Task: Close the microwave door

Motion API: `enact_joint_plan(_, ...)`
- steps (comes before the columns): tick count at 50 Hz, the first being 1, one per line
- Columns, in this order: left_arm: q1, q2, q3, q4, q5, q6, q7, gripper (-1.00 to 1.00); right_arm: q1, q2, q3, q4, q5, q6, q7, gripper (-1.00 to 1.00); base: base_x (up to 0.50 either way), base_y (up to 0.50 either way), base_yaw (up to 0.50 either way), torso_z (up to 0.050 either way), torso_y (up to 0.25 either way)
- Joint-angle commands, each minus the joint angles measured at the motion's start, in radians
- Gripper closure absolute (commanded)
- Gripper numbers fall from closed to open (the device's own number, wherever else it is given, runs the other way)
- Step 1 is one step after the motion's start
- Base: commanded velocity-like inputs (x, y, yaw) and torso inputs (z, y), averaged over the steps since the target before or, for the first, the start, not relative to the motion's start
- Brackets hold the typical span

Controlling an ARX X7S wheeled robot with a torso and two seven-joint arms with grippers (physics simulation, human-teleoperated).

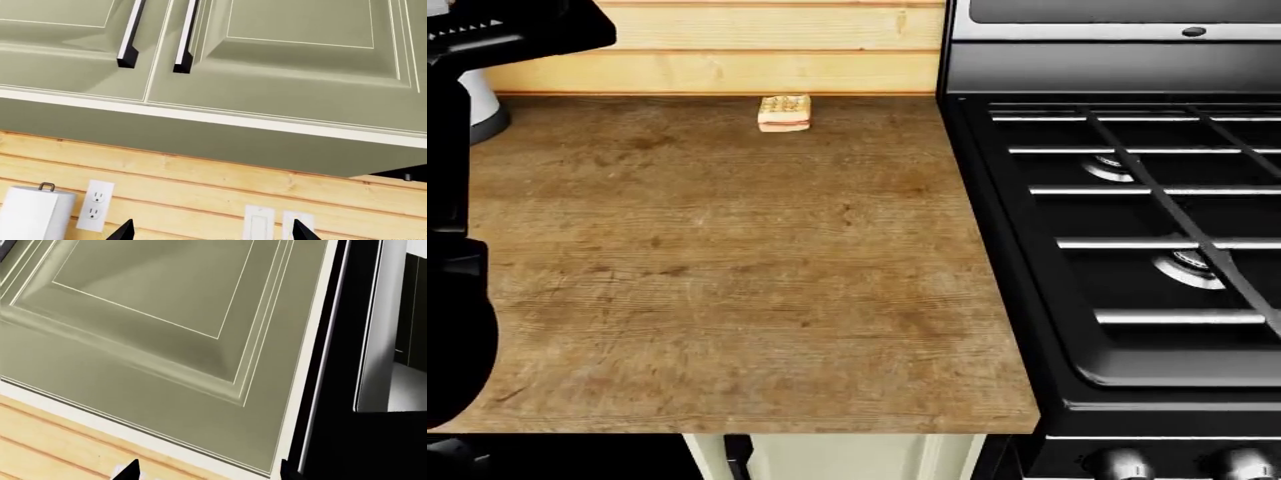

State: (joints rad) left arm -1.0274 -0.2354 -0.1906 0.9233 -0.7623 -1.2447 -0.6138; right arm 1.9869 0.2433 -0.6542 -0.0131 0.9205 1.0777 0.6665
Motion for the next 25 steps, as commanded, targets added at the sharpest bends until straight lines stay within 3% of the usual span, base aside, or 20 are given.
enact_joint_plan(1, -0.001, -0.002, 0.007, -0.004, -0.014, 0.004, -0.011, -1.0, 0.052, -0.029, -0.024, 0.083, -0.039, -0.037, -0.043, -1.0, 0.0, 0.0, 0.0, 0.0, 0.0)
enact_joint_plan(25, 0.034, -0.026, 0.023, -0.012, -0.021, 0.043, -0.015, -1.0, 0.209, -0.019, -0.131, 0.329, -0.17, -0.13, -0.231, -1.0, 0.0, 0.0, 0.0, 0.0, 0.0)
